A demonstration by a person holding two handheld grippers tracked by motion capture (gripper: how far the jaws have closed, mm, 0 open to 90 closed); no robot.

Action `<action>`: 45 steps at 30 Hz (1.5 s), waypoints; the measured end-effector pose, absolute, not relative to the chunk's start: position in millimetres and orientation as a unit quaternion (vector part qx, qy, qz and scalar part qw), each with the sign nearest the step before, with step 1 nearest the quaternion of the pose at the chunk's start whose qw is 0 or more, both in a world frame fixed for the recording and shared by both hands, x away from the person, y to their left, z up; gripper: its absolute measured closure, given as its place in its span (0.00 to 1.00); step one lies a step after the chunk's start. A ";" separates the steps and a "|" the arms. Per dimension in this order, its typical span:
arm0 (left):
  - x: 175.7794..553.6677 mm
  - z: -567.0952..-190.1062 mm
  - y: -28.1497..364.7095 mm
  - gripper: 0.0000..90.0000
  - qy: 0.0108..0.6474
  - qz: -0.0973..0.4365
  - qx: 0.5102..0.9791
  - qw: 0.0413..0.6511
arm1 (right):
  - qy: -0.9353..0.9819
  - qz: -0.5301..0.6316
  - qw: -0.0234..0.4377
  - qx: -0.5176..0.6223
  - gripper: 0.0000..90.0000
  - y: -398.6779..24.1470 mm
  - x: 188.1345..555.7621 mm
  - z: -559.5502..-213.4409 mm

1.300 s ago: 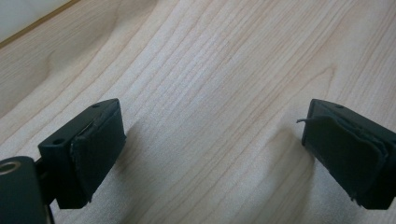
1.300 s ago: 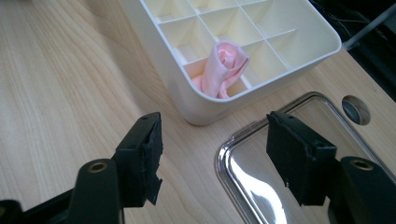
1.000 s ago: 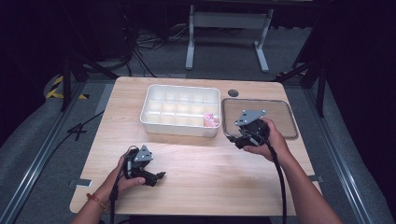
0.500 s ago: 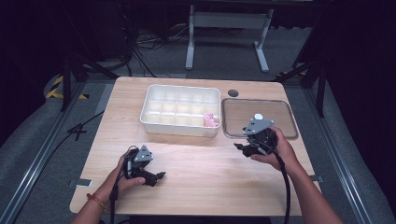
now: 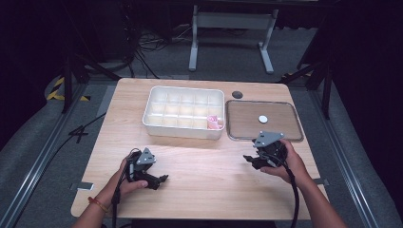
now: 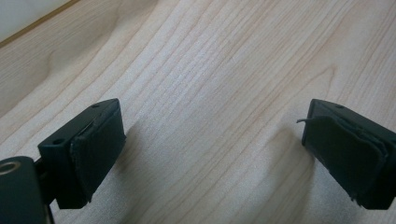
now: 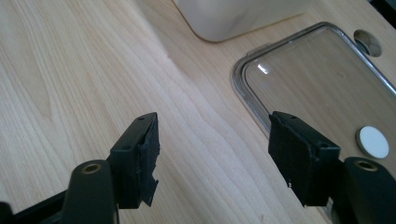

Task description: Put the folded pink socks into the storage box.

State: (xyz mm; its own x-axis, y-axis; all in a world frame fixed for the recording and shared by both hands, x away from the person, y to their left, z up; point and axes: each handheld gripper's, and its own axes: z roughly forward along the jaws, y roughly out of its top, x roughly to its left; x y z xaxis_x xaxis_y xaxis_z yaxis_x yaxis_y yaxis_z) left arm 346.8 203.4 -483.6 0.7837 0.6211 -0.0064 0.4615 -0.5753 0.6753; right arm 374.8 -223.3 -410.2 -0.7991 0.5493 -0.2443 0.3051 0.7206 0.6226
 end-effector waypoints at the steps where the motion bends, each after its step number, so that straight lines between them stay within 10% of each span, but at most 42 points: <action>1: 346.9 -483.8 203.3 0.07 0.307 0.116 0.880 0.344 | 0.904 0.288 0.209 0.238 0.38 -224.7 374.0 -412.1; 45: 346.4 -483.7 203.2 0.07 0.310 0.115 0.879 0.344 | 0.876 0.320 0.189 0.308 0.37 -296.0 337.4 -463.6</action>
State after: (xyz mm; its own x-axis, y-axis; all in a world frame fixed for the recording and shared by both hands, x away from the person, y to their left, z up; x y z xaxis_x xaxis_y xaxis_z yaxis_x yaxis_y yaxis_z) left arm 346.4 203.2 -483.7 0.7810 0.6245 -0.0104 0.4659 -0.5714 0.6756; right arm 337.4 -296.0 -463.6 -0.7388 0.6605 -0.1335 0.4186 0.6051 0.6772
